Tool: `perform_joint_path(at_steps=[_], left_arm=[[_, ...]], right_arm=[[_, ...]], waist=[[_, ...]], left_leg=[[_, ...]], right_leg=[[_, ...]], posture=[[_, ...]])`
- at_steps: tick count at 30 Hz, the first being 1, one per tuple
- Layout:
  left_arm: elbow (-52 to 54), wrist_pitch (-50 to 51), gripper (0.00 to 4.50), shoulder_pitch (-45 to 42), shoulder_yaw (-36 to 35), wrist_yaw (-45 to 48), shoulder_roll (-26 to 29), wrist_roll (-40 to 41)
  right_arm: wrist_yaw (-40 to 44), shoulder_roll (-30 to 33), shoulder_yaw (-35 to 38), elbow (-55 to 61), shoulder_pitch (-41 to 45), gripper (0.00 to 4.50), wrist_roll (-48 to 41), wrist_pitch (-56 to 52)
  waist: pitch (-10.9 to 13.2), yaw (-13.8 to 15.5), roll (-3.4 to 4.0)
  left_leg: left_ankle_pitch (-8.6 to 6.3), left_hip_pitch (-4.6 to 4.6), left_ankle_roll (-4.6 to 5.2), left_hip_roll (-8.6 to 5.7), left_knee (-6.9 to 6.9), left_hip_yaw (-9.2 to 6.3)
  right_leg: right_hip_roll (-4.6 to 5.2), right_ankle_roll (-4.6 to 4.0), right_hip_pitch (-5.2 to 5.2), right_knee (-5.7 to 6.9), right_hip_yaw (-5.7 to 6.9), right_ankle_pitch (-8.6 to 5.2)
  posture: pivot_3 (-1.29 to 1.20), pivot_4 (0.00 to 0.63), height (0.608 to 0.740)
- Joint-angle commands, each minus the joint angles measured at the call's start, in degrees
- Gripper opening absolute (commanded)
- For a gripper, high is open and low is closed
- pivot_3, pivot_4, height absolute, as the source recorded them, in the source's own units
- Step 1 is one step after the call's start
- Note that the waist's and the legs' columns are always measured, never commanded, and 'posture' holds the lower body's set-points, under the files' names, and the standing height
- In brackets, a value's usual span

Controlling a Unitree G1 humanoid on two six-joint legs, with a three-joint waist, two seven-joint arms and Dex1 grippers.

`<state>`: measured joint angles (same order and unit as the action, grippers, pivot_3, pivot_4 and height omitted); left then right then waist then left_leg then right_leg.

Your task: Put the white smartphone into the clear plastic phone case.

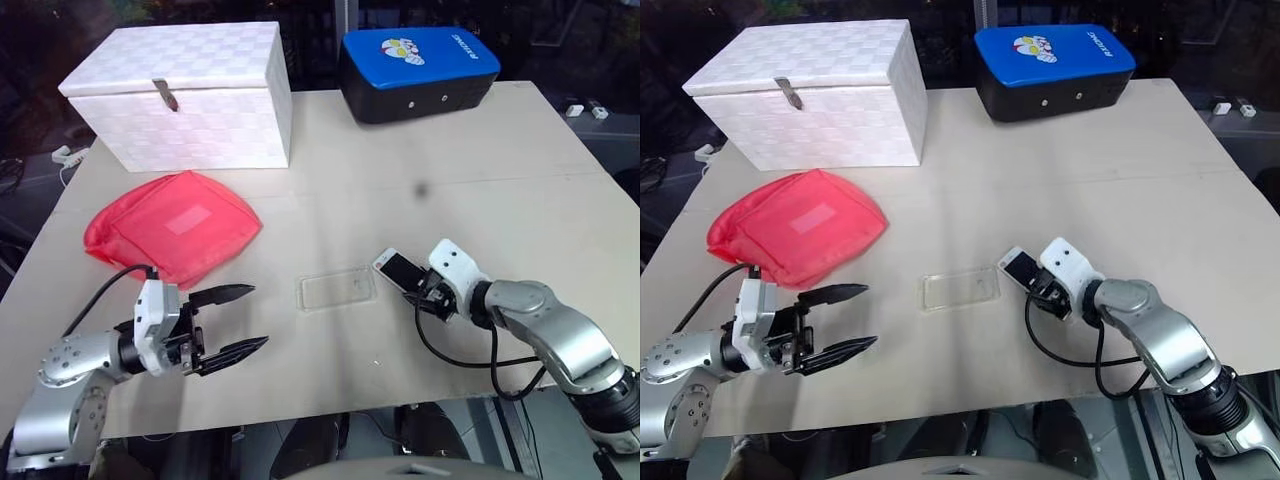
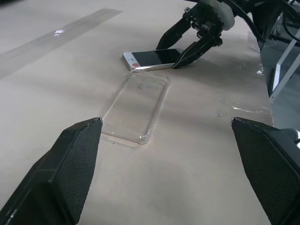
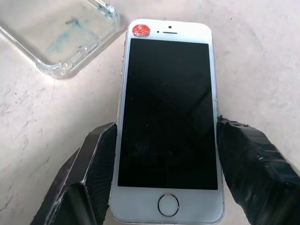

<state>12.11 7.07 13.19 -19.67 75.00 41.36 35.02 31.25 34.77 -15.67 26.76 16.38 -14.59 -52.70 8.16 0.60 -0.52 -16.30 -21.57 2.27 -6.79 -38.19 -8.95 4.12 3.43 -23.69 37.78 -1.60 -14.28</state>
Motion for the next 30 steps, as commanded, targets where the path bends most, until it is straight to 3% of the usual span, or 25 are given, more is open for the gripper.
perform_joint_path(at_steps=[1, 8, 15, 30], left_arm=[[-0.23, -0.68, 4.50, 0.09, -0.75, -0.86, -0.12, 0.17], [-0.49, -1.43, 4.50, 0.38, -0.79, -1.80, -0.40, -0.35], [-0.03, -1.95, 4.50, 1.90, -1.40, -2.50, -0.51, -0.85], [2.56, -2.01, 4.50, 4.72, -1.11, -4.60, -0.97, -0.63]], right_arm=[[5.49, 1.22, 2.77, 1.22, 4.32, 2.78, -2.46, 4.57], [14.48, 0.68, -5.85, -3.23, 14.99, 2.78, 0.13, 10.51], [24.03, 0.62, -19.94, -12.74, 23.61, 2.78, 11.36, 22.67], [32.90, -6.80, -25.85, -22.14, 28.26, 2.78, 20.36, 27.78]], waist=[[0.14, -0.03, 0.19], [0.19, -0.79, 0.25], [0.22, -1.27, 0.25], [0.21, -1.50, 0.24]], left_leg=[[0.00, -0.04, 0.00, 0.00, 0.00, 0.01], [0.00, -0.18, 0.00, 0.01, 0.03, -0.03], [0.00, -0.23, 0.00, 0.01, 0.07, -0.03], [0.01, -0.20, -0.02, 0.01, 0.08, 0.00]], right_leg=[[0.00, 0.00, -0.01, 0.00, -0.01, 0.00], [-0.01, -0.01, -0.12, -0.07, 0.02, 0.00], [0.00, -0.01, -0.25, -0.11, 0.03, 0.00], [-0.04, -0.02, -0.29, -0.02, -0.02, 0.01]], posture=[[0.00, 0.150, 0.740], [0.00, 0.150, 0.740], [0.00, 0.150, 0.740], [0.00, 0.150, 0.740]])
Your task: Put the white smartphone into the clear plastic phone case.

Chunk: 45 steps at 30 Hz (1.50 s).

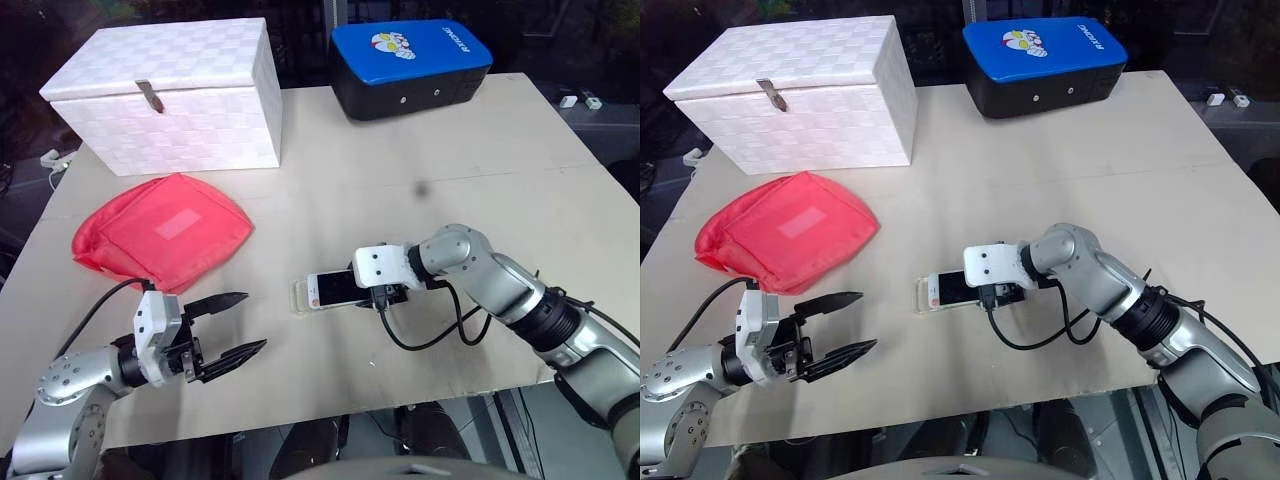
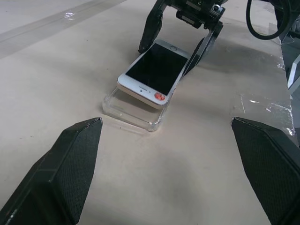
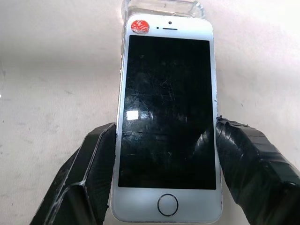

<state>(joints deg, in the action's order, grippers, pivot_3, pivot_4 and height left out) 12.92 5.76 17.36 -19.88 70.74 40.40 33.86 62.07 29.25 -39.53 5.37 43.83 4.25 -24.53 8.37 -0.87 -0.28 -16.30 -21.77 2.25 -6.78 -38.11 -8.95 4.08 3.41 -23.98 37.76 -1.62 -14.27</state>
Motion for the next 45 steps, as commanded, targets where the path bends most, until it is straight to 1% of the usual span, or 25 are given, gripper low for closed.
perform_joint_path(at_steps=[1, 5, 16, 23, 25, 27, 31, 34, 36, 38, 39, 42, 44, 45], left_arm=[[1.87, -0.61, 4.50, 0.49, -0.78, -0.44, 0.00, 0.53], [2.58, -0.17, 4.50, 0.23, -0.35, -1.20, -0.02, 0.67], [4.16, 0.72, 4.50, 1.08, 0.10, -2.38, -0.08, 0.66], [4.38, 1.31, 4.50, -0.02, 1.10, -3.00, -0.01, 0.40], [4.25, 1.38, 4.50, -0.35, 1.31, -3.11, 0.21, 0.40], [4.01, 1.39, 4.50, -0.56, 1.36, -3.13, 0.40, 0.40], [3.36, 1.44, 4.50, -0.78, 1.28, -3.17, 0.63, 0.24], [3.06, 1.45, 4.50, -0.87, 1.34, -3.20, 0.71, 0.04], [2.74, 1.36, 4.50, -0.88, 1.22, -3.12, 0.80, -0.08], [2.14, 1.39, 4.50, -0.97, 1.06, -3.23, 0.97, -0.35], [1.68, 1.22, 4.50, -1.11, 1.05, -3.42, 1.03, -0.76], [-0.64, 0.83, 4.50, -2.01, 2.45, -4.44, 0.70, -3.04], [-1.55, 1.45, 4.50, -2.87, 3.06, -5.47, 0.48, -3.92], [-1.99, 2.22, 4.24, -3.48, 3.23, -6.01, 0.56, -4.01]], right_arm=[[2.77, -1.79, -2.52, -1.25, 1.15, 2.78, 2.05, -1.01], [4.47, -2.63, -3.76, -3.07, 1.78, 2.78, 4.29, -2.38], [4.80, -6.19, -0.83, -2.15, 2.43, 2.78, 3.37, -10.09], [4.87, -6.01, -2.23, -2.82, 2.32, 2.78, 5.26, -9.11], [4.25, -6.32, -1.52, -3.12, 2.32, 3.79, 5.38, -8.41], [3.87, -6.61, -0.23, -2.72, 2.11, 4.48, 4.77, -7.79], [3.44, -6.39, 3.86, -0.71, 1.97, 4.48, 2.09, -6.67], [2.92, -6.40, 7.90, 1.41, 1.90, 4.48, -0.99, -8.54], [3.31, -6.60, 10.96, 3.50, 1.73, 3.95, -4.25, -11.11], [5.04, -6.68, 13.58, 6.18, 1.31, 3.17, -8.92, -14.60], [5.64, -6.81, 14.21, 6.90, 1.19, 2.63, -10.63, -15.55], [2.61, -11.74, 11.43, 2.24, 0.88, 1.27, -10.62, -14.33], [1.10, -14.06, 9.14, -1.82, 0.12, 0.22, -9.12, -11.59], [0.53, -14.87, 8.30, -3.97, -0.20, 0.01, -8.44, -9.98]], waist=[[0.00, -0.08, 0.00], [-0.03, -0.07, 0.00], [-0.04, -0.11, 0.01], [-0.03, -0.09, 0.02], [-0.04, -0.09, 0.01], [-0.01, -0.04, 0.05], [0.00, -0.02, 0.06], [0.01, 0.02, 0.06], [0.01, 0.04, 0.06], [0.02, 0.06, 0.06], [0.02, 0.05, 0.06], [0.01, -0.18, 0.05], [0.01, -0.25, 0.06], [0.01, -0.17, 0.06]], left_leg=[[0.00, 0.01, 0.00, 0.00, 0.00, 0.01], [0.00, 0.04, 0.00, 0.00, 0.01, 0.01], [0.00, 0.07, -0.02, 0.01, 0.03, 0.02], [0.00, 0.06, -0.02, 0.01, 0.03, 0.02], [0.00, 0.07, -0.02, 0.01, 0.03, 0.02], [0.00, 0.04, -0.02, 0.01, 0.03, 0.01], [0.00, 0.01, -0.02, 0.00, 0.03, 0.01], [0.00, -0.05, -0.02, 0.00, 0.03, 0.00], [0.00, -0.06, -0.02, 0.00, 0.04, 0.00], [-0.01, -0.06, -0.02, 0.00, 0.05, 0.00], [-0.01, -0.07, -0.02, 0.00, 0.06, 0.00], [-0.01, -0.02, -0.02, 0.00, 0.11, 0.01], [0.00, 0.01, -0.03, 0.01, 0.17, 0.05], [0.01, 0.01, -0.04, 0.01, 0.19, 0.05]], right_leg=[[0.00, 0.00, 0.00, 0.00, 0.00, 0.00], [-0.01, 0.00, 0.01, 0.04, 0.00, 0.00], [-0.02, -0.02, 0.00, 0.07, -0.03, 0.00], [-0.02, -0.02, 0.00, 0.07, -0.02, 0.00], [-0.02, -0.02, 0.00, 0.07, -0.02, 0.00], [-0.01, -0.02, 0.00, 0.07, 0.00, 0.00], [-0.01, -0.02, -0.03, 0.04, 0.00, 0.00], [0.00, -0.02, -0.08, 0.03, -0.01, 0.00], [0.00, -0.02, -0.09, 0.03, -0.01, 0.00], [0.00, -0.02, -0.10, 0.03, -0.01, 0.00], [0.00, -0.02, -0.11, 0.02, -0.01, 0.00], [-0.01, -0.02, -0.10, 0.02, -0.03, 0.00], [-0.02, -0.03, -0.13, 0.08, -0.08, 0.01], [-0.01, -0.03, -0.16, 0.08, -0.07, 0.00]], posture=[[0.00, 0.150, 0.740], [0.00, 0.150, 0.740], [0.00, 0.150, 0.740], [0.00, 0.150, 0.740], [0.00, 0.150, 0.740], [0.00, 0.150, 0.740], [0.00, 0.150, 0.740], [0.00, 0.150, 0.740], [0.00, 0.150, 0.740], [0.00, 0.150, 0.740], [0.00, 0.150, 0.740], [0.00, 0.150, 0.740], [0.00, 0.150, 0.740], [0.00, 0.150, 0.740]])
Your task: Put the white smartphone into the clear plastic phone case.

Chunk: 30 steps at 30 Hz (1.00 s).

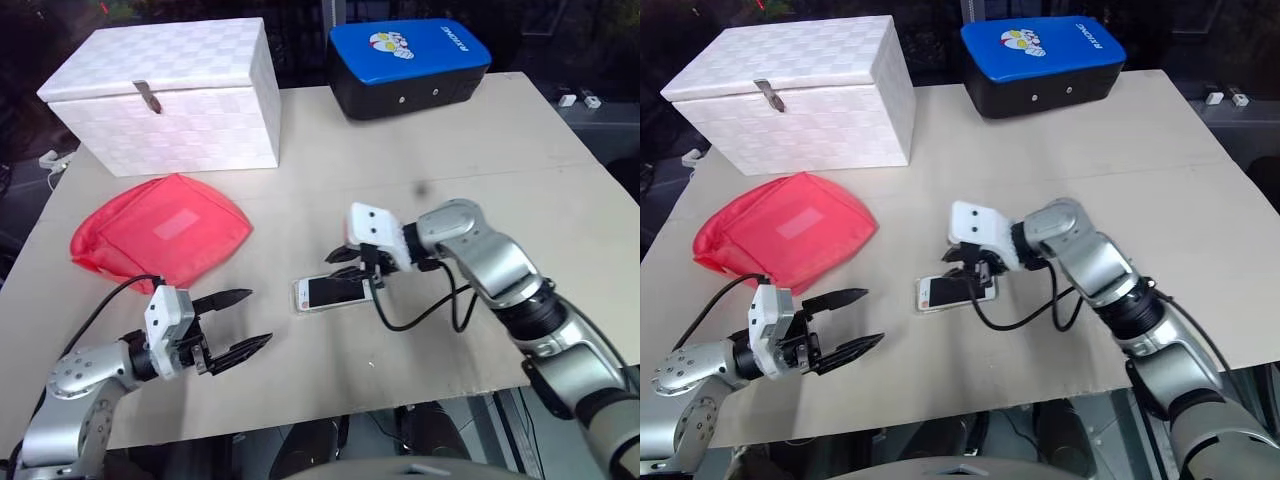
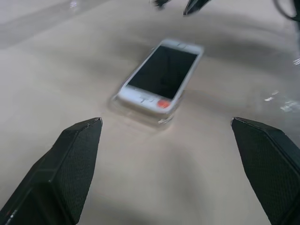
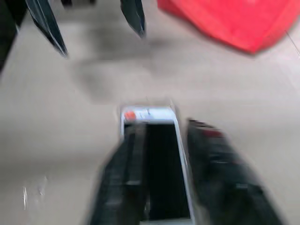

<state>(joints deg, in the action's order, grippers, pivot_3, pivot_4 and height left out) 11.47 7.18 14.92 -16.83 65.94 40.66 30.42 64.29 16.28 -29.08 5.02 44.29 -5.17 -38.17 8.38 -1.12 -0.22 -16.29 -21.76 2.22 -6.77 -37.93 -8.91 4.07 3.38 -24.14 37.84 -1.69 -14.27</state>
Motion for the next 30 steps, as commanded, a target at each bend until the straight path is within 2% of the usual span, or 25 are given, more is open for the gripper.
perform_joint_path(at_steps=[1, 3, 7, 8, 9, 13, 17, 22, 26, 28, 30], left_arm=[[-0.82, 1.61, 3.97, -1.43, 0.39, -1.11, 0.56, -0.24], [-0.97, 2.13, 3.38, -1.86, 0.67, -0.68, 0.80, 0.16], [-0.40, 1.87, 1.41, -2.24, 1.10, -1.32, 0.38, -0.44], [-0.48, 1.78, 1.10, -2.61, 1.31, -1.52, 0.34, -0.66], [-0.42, 1.74, 0.57, -2.91, 1.67, -1.65, 0.43, -1.05], [-0.40, 3.39, 0.57, -5.16, 3.65, -2.69, 0.74, -2.37], [-0.24, 6.58, 0.57, -7.14, 6.85, -6.28, 1.68, -6.35], [-1.27, 9.20, 0.57, -9.62, 10.18, -6.97, 2.07, -8.46], [-3.04, 9.44, 0.57, -12.55, 12.34, -6.56, 1.79, -9.81], [-4.61, 10.03, 0.05, -14.80, 13.83, -6.17, 1.68, -10.45], [-5.77, 10.18, 0.02, -16.25, 15.13, -5.10, 2.18, -11.05]], right_arm=[[-2.20, -2.69, -2.79, -5.57, -0.97, 0.00, 1.44, 5.00], [-2.97, -3.77, -3.82, -8.71, -1.59, 0.00, 2.11, 7.24], [-3.88, -4.21, -6.43, -13.76, -1.96, 0.00, 5.02, 10.49], [-3.99, -4.00, -7.59, -15.31, -1.77, 0.00, 6.34, 10.86], [-3.77, -3.56, -9.03, -16.87, -1.81, 0.00, 7.78, 11.38], [-2.72, -3.02, -11.44, -21.10, -2.14, 0.00, 10.06, 12.32], [-4.30, -3.19, -8.10, -21.31, -2.17, 0.00, 9.16, 13.30], [-5.22, -2.63, 3.41, -6.75, -4.26, 0.00, -0.22, 6.12], [-6.98, 2.25, 8.21, 4.95, -6.47, 0.00, -2.65, -1.17], [-8.96, 6.68, 9.22, 9.58, -8.68, 0.00, -1.07, -3.91], [-11.38, 11.06, 8.78, 11.95, -10.78, 0.00, 1.76, -5.16]], waist=[[0.00, 0.20, 0.00], [0.00, 0.30, 0.00], [0.00, 0.22, 0.00], [-0.01, 0.15, 0.00], [-0.01, 0.11, 0.00], [-0.13, 0.15, 0.12], [-0.21, 0.29, 0.10], [-0.16, 0.49, 0.13], [-0.13, 0.36, 0.12], [-0.14, 0.37, 0.11], [-0.14, 0.42, 0.11]], left_leg=[[0.00, -0.03, 0.00, 0.00, 0.00, -0.01], [0.00, -0.06, 0.00, -0.02, -0.02, 0.00], [0.00, -0.06, 0.00, -0.05, -0.05, 0.03], [0.01, -0.04, 0.00, -0.04, -0.04, 0.03], [0.01, -0.01, -0.01, -0.02, -0.03, 0.02], [0.04, 0.16, -0.07, -0.02, -0.02, 0.04], [0.04, 0.79, -0.06, -0.02, 0.31, 0.17], [0.08, 0.81, -0.11, -0.02, 0.52, 0.19], [0.07, 0.43, -0.10, -0.03, 0.51, 0.19], [0.07, 0.39, -0.10, -0.01, 0.52, 0.15], [0.07, 0.35, -0.10, 0.00, 0.53, 0.12]], right_leg=[[0.00, 0.00, -0.02, 0.00, 0.01, 0.00], [0.02, 0.00, -0.02, -0.03, 0.05, 0.00], [0.03, 0.01, -0.02, -0.04, 0.12, 0.01], [0.02, 0.01, -0.02, -0.02, 0.13, 0.01], [0.00, 0.00, -0.02, 0.00, 0.12, 0.00], [-0.01, -0.01, 0.11, 0.07, 0.11, 0.01], [0.00, -0.01, 0.57, 0.05, 0.04, 0.01], [0.00, -0.02, 0.49, 0.05, -0.01, 0.01], [0.02, -0.02, 0.14, -0.01, -0.01, 0.02], [0.03, -0.02, 0.13, -0.04, 0.02, 0.01], [0.07, -0.03, 0.13, -0.10, 0.04, 0.00]], posture=[[0.00, 0.150, 0.740], [0.00, 0.150, 0.740], [0.00, 0.150, 0.740], [0.00, 0.150, 0.740], [0.00, 0.150, 0.740], [0.00, 0.150, 0.740], [0.00, 0.150, 0.740], [0.00, 0.150, 0.740], [0.00, 0.150, 0.740], [0.00, 0.150, 0.740], [0.00, 0.150, 0.740]])
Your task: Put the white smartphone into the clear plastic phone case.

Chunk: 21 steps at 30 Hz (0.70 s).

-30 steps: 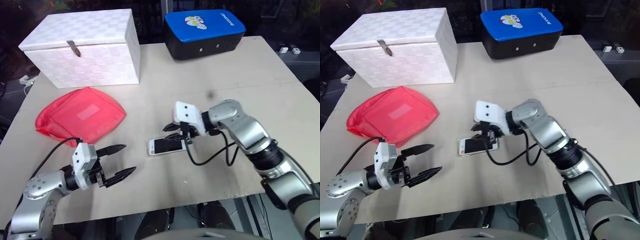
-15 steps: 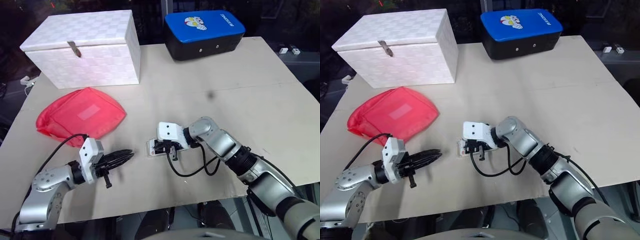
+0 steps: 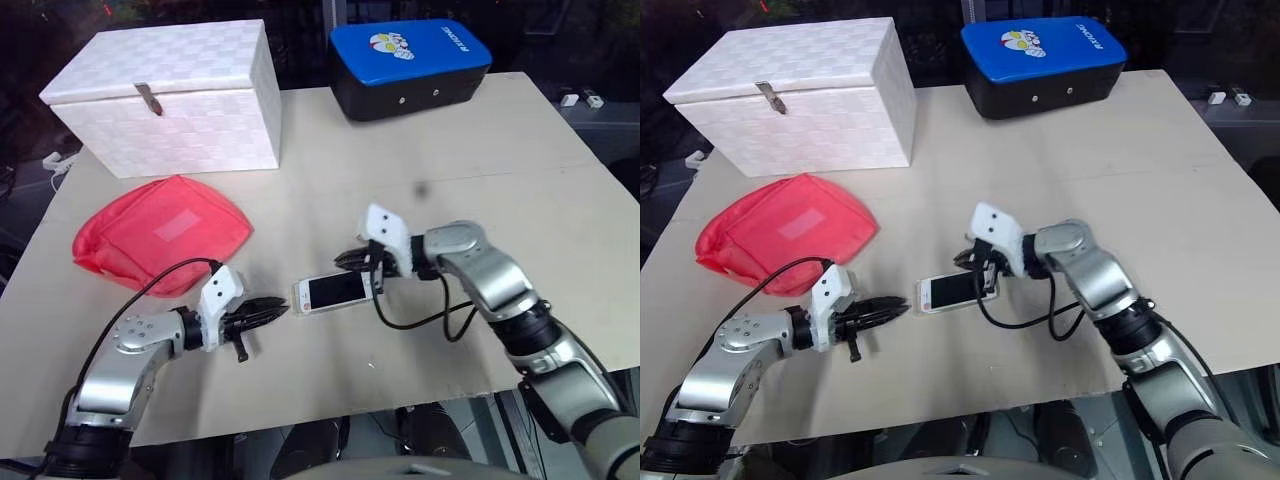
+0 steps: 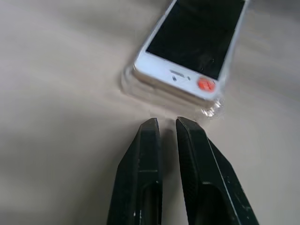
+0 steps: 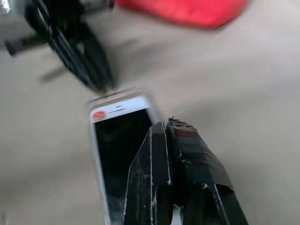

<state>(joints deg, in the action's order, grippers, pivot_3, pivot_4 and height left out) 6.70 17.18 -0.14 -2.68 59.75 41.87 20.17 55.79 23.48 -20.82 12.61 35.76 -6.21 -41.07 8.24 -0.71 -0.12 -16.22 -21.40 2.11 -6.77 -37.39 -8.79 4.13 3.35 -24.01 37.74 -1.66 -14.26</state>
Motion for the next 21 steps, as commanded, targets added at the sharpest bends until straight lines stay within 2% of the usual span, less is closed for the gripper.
perform_joint_path(at_steps=[1, 7, 15, 21], left_arm=[[-1.50, -0.06, 0.02, -1.75, 1.50, 1.39, 1.14, -1.23], [-4.04, -0.78, 0.02, -3.94, 2.60, 2.74, 1.29, -2.16], [-4.88, -0.83, 0.02, -4.46, 3.15, 4.07, 1.55, -1.91], [-4.79, 0.58, 0.02, -4.72, 3.85, 5.63, 1.91, -1.41]], right_arm=[[-3.73, 5.85, -0.04, 5.36, -3.26, 0.00, 4.00, -2.64], [-6.47, 9.56, -3.14, 9.37, -5.18, 0.00, 6.67, -6.31], [-5.46, 7.59, -11.57, 9.58, -2.84, 0.00, 8.37, -6.07], [-2.45, 7.11, -18.19, 6.89, 2.09, 0.00, 11.11, -4.44]], waist=[[0.00, 0.04, 0.00], [0.00, 0.03, 0.01], [0.00, 0.08, 0.00], [-0.01, -0.02, -0.01]], left_leg=[[0.00, -0.05, 0.00, 0.00, 0.00, 0.01], [0.02, -0.32, 0.00, -0.01, -0.06, 0.09], [0.03, -0.34, -0.01, -0.01, -0.11, 0.08], [0.03, -0.33, -0.01, -0.01, -0.13, 0.08]], right_leg=[[0.01, 0.00, -0.01, -0.04, 0.01, 0.00], [0.04, 0.00, -0.32, 0.08, -0.08, 0.00], [0.06, 0.01, -0.30, 0.09, -0.08, 0.01], [0.05, 0.01, -0.30, 0.11, 0.01, 0.01]], posture=[[0.00, 0.150, 0.740], [0.00, 0.150, 0.740], [0.00, 0.150, 0.740], [0.00, 0.150, 0.740]])
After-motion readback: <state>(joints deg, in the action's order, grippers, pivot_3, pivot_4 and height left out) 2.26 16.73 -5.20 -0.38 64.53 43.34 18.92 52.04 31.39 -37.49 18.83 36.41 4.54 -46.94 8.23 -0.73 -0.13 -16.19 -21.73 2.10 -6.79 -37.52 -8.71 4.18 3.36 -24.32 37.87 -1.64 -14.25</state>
